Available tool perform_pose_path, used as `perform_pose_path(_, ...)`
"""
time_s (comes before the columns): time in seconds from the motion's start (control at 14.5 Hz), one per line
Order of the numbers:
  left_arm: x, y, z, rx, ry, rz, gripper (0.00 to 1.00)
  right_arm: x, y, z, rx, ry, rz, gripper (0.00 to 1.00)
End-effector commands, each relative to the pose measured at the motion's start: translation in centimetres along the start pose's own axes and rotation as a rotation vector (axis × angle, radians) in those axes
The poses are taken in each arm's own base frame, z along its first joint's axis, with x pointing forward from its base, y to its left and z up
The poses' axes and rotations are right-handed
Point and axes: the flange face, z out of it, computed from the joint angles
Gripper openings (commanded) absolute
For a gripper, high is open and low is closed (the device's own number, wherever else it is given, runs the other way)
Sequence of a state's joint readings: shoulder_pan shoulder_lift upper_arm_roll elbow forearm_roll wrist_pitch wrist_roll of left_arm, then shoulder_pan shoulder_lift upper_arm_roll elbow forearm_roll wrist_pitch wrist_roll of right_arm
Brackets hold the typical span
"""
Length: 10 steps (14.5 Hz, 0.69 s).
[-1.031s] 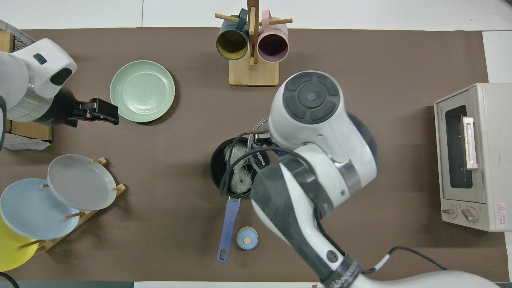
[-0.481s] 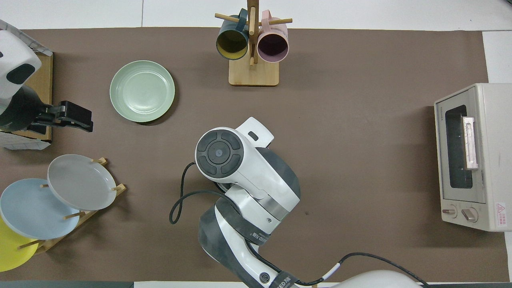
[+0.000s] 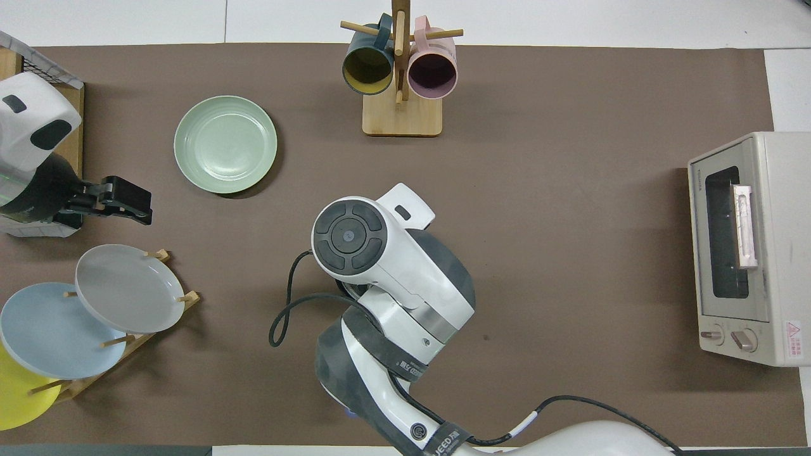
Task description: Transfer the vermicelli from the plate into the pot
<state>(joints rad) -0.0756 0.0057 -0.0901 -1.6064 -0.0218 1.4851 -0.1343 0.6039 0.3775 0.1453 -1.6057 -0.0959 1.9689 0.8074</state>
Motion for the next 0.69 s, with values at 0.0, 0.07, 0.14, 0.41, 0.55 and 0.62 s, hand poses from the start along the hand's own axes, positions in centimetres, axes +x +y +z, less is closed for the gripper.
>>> perform_pose_path(0.0, -1.5, 0.3, -0.7, 0.026, 0.044, 0.015, 1.0, 0.7, -0.5, -0.1, 0.061, -0.015, 0.067, 0.43)
perform_pose_path(0.07, -1.7, 0.4, -0.9, 0.026, 0.047, 0.006, 1.0, 0.7, -0.4, 0.3, 0.063, -0.015, 0.072, 0.43)
perform_pose_path(0.14, -1.8, 0.5, -1.2, 0.026, 0.055, 0.004, 1.0, 0.7, -0.3, 0.1, 0.062, -0.018, 0.073, 0.43)
perform_pose_path(0.41, -1.3, 0.6, -2.2, 0.005, 0.103, 0.008, 1.0, 0.1, -0.5, 1.3, 0.04, -0.023, 0.058, 0.44)
perform_pose_path(0.55, -1.2, 0.4, -2.2, 0.007, 0.108, 0.006, 1.0, 0.6, 0.4, 1.2, 0.025, -0.044, 0.071, 0.43)
perform_pose_path(0.62, -1.4, 0.5, -2.1, 0.009, 0.101, 0.009, 1.0, 0.5, 0.5, 1.3, 0.016, -0.057, 0.072, 0.43)
